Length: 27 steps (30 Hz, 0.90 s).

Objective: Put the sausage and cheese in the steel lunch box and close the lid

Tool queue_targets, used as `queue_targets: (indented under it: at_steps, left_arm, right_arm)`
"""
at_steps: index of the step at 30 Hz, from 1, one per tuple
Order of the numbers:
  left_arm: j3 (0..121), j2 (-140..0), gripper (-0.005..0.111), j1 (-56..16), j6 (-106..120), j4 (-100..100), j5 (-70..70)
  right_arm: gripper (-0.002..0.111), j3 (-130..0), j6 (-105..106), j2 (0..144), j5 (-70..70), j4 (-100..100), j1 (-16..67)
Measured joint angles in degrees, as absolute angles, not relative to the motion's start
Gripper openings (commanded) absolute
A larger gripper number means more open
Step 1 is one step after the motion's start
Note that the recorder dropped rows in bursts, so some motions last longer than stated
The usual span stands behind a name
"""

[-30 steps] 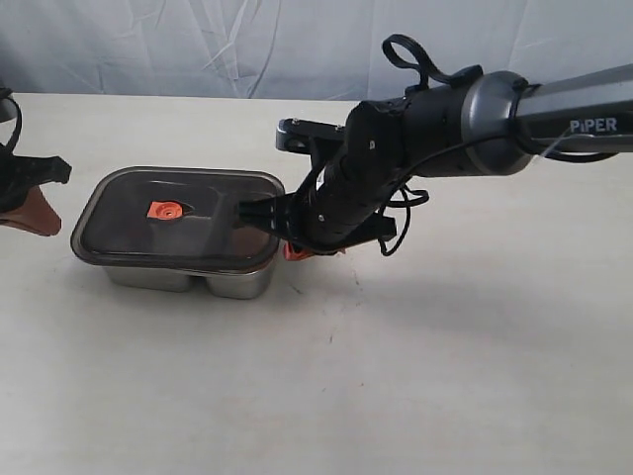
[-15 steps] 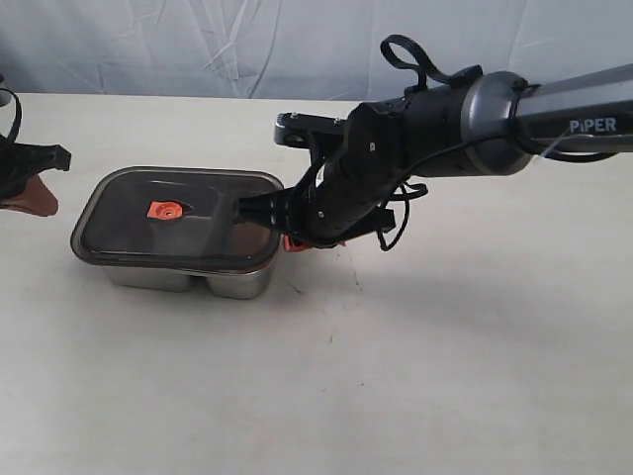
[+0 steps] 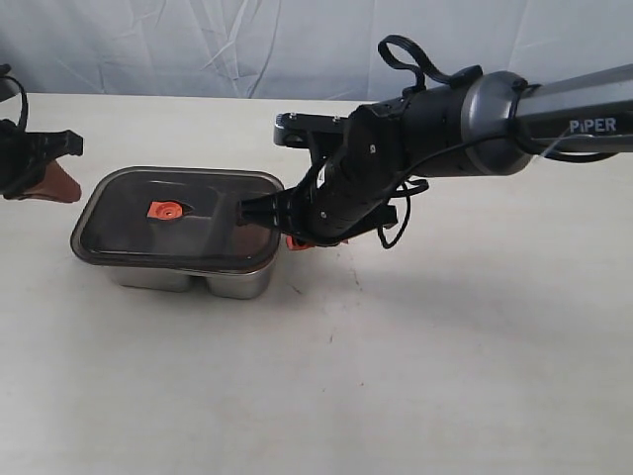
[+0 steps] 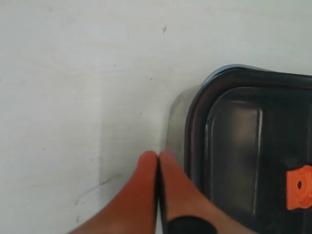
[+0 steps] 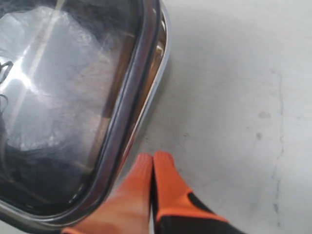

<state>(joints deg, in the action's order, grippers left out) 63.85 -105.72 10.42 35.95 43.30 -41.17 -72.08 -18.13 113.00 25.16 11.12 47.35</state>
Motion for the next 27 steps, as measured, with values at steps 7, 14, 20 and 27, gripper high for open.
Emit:
queue_targets:
  at_steps: [7,14,20,27]
  left_arm:
    - [63.8,-107.3,0.0,10.4,37.9,46.0,-42.3]
    - [64.2,-107.5,0.0,9.0,43.0,50.7,-42.6]
    - [65.5,-107.5,0.0,7.9,43.5,50.2,-42.1]
    - [66.6,-107.5,0.0,7.9,38.0,42.5,-42.8]
  right_arm:
    - [-0.001,-72.1,-18.1,113.0,25.1,11.1,47.4]
    - [-0.001,-72.1,-18.1,113.0,25.4,11.0,47.4]
    - [-0.001,-72.1,-18.2,113.0,26.2,10.9,47.4]
    - [-0.001,-72.1,-18.2,113.0,26.3,10.9,47.4]
